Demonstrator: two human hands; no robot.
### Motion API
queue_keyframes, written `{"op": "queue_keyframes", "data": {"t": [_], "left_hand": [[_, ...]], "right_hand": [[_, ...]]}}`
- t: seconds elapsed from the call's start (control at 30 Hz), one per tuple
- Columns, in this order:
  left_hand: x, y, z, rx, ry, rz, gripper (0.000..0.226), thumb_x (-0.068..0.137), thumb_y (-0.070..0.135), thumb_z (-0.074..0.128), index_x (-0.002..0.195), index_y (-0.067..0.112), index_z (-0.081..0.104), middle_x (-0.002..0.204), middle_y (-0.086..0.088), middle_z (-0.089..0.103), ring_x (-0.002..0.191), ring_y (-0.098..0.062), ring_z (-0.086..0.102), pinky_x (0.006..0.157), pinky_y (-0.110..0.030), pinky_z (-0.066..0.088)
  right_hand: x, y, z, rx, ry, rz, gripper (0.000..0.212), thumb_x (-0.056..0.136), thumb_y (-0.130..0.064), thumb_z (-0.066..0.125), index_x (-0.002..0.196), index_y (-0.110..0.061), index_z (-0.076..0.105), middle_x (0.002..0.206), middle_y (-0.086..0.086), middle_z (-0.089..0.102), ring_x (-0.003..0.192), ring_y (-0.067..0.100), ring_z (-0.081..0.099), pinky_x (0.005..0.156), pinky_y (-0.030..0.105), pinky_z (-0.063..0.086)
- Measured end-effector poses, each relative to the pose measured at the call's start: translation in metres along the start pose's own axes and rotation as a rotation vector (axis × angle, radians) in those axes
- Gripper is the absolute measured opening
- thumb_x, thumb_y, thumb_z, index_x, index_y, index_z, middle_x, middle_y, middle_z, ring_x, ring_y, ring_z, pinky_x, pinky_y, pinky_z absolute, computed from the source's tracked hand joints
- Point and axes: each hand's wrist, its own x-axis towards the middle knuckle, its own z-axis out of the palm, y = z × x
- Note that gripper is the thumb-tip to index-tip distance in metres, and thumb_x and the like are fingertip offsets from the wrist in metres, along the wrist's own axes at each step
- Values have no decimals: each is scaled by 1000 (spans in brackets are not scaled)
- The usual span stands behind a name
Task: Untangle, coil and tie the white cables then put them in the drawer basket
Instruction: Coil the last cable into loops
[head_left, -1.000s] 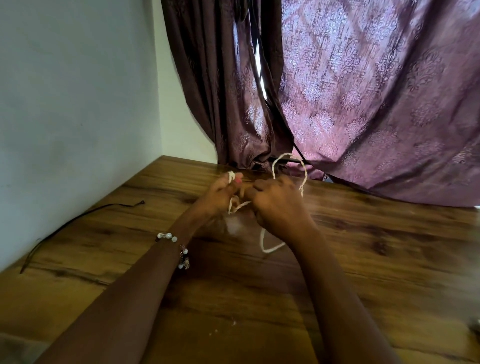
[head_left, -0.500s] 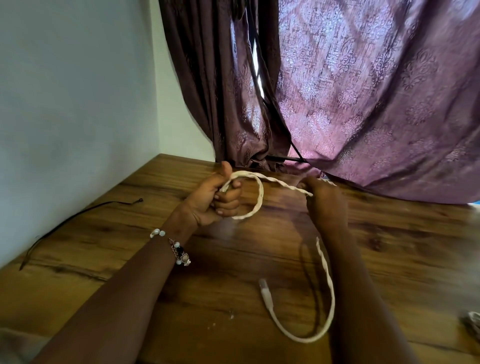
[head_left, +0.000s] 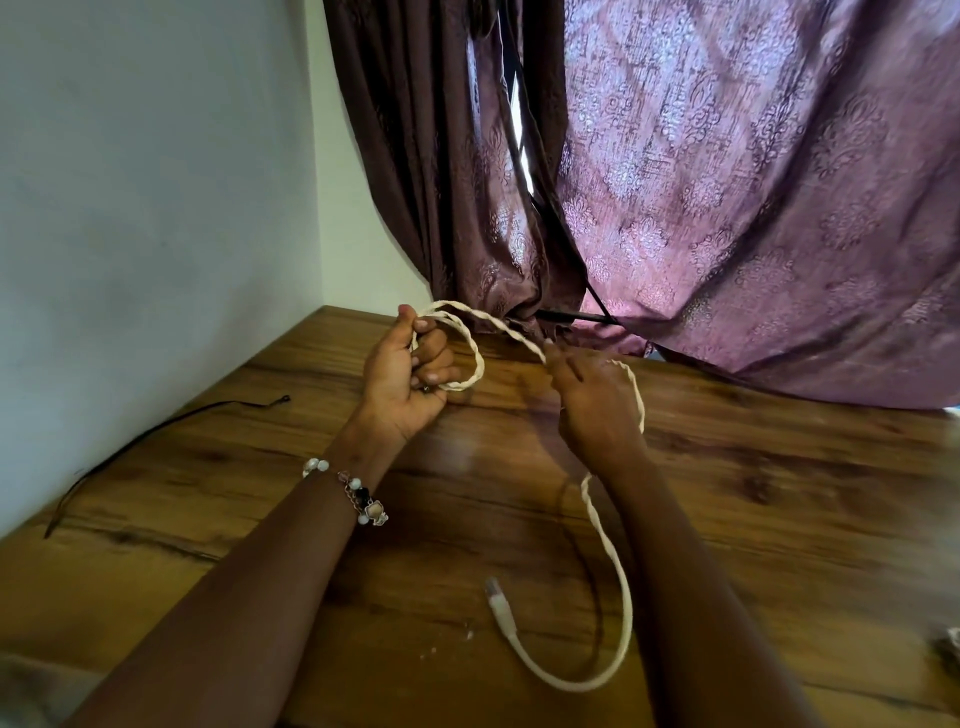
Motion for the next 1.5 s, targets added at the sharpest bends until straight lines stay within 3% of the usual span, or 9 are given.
{"op": "queue_keyframes", "data": {"t": [0.1,0.33,0.43,0.57,0.73,0.83,1.03,1.13,1.5], "left_hand": [[-2,-2,3,-34,-101,10,43,100,48,25,72,18,40,37,8,29,25,-4,24,31,-14,27],[4,-5,-1,236,-19,194,36,103,26,31,73,9,43,54,0,47,42,-10,41,53,-28,52],[9,-7,-10,502,40,163,30,103,18,32,91,-3,49,66,-9,65,60,-20,66,65,-36,60],[5,-17,-13,660,26,3,21,102,14,37,92,0,48,67,-6,68,58,-14,67,50,-24,55],[-1,-29,-10,970,-143,-162,19,99,12,45,87,0,53,53,-8,51,37,-12,45,40,-22,41],[-4,-27,-12,1044,-245,-276,38,101,31,37,84,0,53,41,0,35,32,-9,26,39,-21,27],[-12,-13,-8,790,-438,-382,42,92,39,38,82,2,56,41,7,26,32,-3,17,37,-17,16],[-13,-19,-2,670,-309,-340,30,90,33,44,76,7,45,39,7,25,29,-2,18,37,-11,19],[-1,2,-2,44,-131,-194,40,90,42,39,63,16,52,33,8,30,33,-5,6,30,-11,22]], "right_hand": [[-2,-7,6,-35,-369,-18,55,97,-21,35,148,-4,22,127,21,55,112,38,54,93,45,44],[1,-44,-17,-127,-494,-208,34,96,-18,41,127,-13,52,117,13,59,111,35,55,88,44,46],[2,-52,-27,-162,-355,-357,32,89,-7,48,119,-11,60,116,11,59,110,33,55,83,40,44],[4,-48,-27,-112,19,-442,27,58,-9,81,83,-20,74,90,2,69,78,25,65,65,34,45],[5,-32,-25,-10,157,-379,19,75,-22,54,88,-24,67,73,-3,62,67,22,62,68,35,23],[4,-20,-27,14,175,-275,20,73,-16,48,86,-19,63,77,0,66,71,23,64,70,36,30],[-5,29,-8,-32,134,2,28,61,-9,83,83,-15,67,78,5,67,69,29,65,61,37,47],[-5,29,-2,32,134,46,32,60,-10,85,86,-9,67,78,10,67,68,31,65,53,34,49],[0,12,6,-96,268,-165,44,66,-23,77,106,-9,68,97,10,69,93,32,62,73,42,45]]}}
